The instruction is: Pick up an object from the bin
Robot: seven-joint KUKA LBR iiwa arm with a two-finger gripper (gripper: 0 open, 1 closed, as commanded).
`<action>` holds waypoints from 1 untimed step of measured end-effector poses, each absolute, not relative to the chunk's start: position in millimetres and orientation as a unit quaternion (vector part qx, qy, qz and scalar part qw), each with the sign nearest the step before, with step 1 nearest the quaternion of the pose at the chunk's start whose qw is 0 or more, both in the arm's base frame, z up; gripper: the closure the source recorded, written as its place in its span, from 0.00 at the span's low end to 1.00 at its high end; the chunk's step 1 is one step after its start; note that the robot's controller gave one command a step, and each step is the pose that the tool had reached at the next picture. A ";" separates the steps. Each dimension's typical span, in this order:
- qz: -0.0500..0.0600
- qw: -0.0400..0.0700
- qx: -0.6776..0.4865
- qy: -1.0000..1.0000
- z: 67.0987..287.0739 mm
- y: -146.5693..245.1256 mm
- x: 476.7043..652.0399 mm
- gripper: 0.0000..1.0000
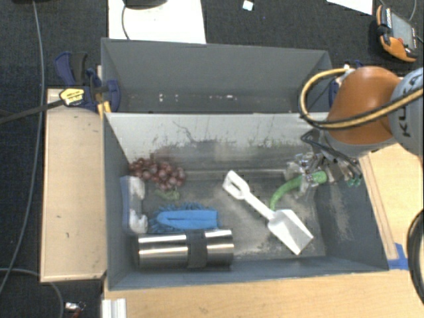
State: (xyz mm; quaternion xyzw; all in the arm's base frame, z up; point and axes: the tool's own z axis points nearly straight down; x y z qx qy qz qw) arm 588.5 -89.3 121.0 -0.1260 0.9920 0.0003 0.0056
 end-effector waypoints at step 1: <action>0.000 0.006 -0.125 0.992 145.1 -89.4 589.0 1.00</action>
Offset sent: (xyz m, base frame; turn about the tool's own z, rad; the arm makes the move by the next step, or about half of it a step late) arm 0.0005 -0.0003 0.0224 0.0007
